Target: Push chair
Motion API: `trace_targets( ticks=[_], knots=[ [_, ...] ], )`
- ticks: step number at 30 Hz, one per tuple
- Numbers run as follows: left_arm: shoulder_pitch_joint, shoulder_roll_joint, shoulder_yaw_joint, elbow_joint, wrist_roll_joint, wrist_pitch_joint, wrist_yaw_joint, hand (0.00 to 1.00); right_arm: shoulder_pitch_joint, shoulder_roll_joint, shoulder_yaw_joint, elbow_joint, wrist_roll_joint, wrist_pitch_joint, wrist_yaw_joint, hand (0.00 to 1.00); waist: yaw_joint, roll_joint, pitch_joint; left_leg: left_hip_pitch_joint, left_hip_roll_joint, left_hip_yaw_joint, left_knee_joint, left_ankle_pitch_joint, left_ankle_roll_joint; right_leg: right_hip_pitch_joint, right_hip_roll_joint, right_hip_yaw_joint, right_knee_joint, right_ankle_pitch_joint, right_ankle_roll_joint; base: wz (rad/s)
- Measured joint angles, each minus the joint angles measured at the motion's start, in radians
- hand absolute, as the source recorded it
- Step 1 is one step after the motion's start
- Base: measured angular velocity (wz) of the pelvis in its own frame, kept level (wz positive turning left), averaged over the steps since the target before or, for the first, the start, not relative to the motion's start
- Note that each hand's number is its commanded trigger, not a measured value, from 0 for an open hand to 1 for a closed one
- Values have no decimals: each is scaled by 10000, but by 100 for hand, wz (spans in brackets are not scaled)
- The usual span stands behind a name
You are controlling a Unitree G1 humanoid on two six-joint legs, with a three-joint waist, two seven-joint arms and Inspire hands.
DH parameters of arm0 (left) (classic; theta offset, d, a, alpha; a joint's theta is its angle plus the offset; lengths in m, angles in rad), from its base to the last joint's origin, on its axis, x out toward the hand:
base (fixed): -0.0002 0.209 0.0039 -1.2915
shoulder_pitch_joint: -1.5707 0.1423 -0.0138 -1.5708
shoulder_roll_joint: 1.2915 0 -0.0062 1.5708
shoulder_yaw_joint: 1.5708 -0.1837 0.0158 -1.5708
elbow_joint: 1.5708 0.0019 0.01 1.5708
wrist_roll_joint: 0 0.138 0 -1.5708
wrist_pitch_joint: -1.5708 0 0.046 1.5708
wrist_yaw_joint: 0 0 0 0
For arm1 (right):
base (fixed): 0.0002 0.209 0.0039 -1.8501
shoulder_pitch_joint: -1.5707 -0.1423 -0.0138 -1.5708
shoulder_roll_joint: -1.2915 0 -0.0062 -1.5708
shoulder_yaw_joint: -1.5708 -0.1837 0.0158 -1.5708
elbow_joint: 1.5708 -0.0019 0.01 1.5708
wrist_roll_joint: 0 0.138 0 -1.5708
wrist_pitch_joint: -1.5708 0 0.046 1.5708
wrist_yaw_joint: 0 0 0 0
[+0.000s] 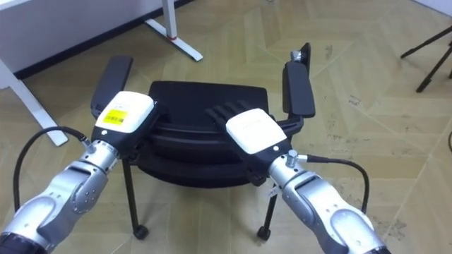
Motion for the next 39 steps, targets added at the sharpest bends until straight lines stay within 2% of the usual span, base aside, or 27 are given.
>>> trace_targets(
  ticks=[2, 9, 11, 12, 23, 27, 39],
  knots=[
    [0, -44, 1, 5, -5, 33, -23, 100, -1, 130, -24, 162, 142, 11, -154, 0, -4, 40, -2, 11, 0, -9, 2, 0, 0, 12, 0, -2, -2, 0, 0, 0],
    [0, -167, 1, 35, -7, 54, -91, 100, -99, 168, -27, 493, 315, -3, -414, 0, -16, 134, -7, 41, -1, -85, 7, 0, 0, 70, 0, -50, -19, 0, 0, 3],
    [0, -173, 1, 35, -6, 61, -95, 100, -99, 168, -27, 498, 314, -3, -427, 51, -15, 140, -8, 42, 0, -85, 6, 0, 0, 70, 0, -49, -19, 0, 0, 0],
    [1, -175, 1, 35, -7, 67, -99, 100, -99, 168, -26, 498, 318, -3, -427, 100, -14, 144, -8, 42, -1, -85, 6, 0, 0, 70, 0, -45, -19, 0, 0, 0],
    [31, -216, 3, 29, -1, 58, -85, 100, -153, 180, -118, 582, 998, -53, -448, 100, 17, 158, -16, 137, -5, -88, -6, 0, 0, 84, 0, 2, -9, -1, 0, 0],
    [113, -204, -6, -67, 28, -137, -46, 100, -328, 350, -436, 943, 1466, -67, -451, 100, 110, 165, -25, 155, -5, -111, -13, 0, 0, 85, 1, 7, -12, -1, 1, 0],
    [208, -206, -11, -149, 57, -230, 54, 100, -309, 428, -429, 1254, 1397, -219, -963, 100, 203, 147, -51, 177, -6, -165, -15, 0, 0, 89, 2, 21, -8, -1, 1, 0]
  ],
)
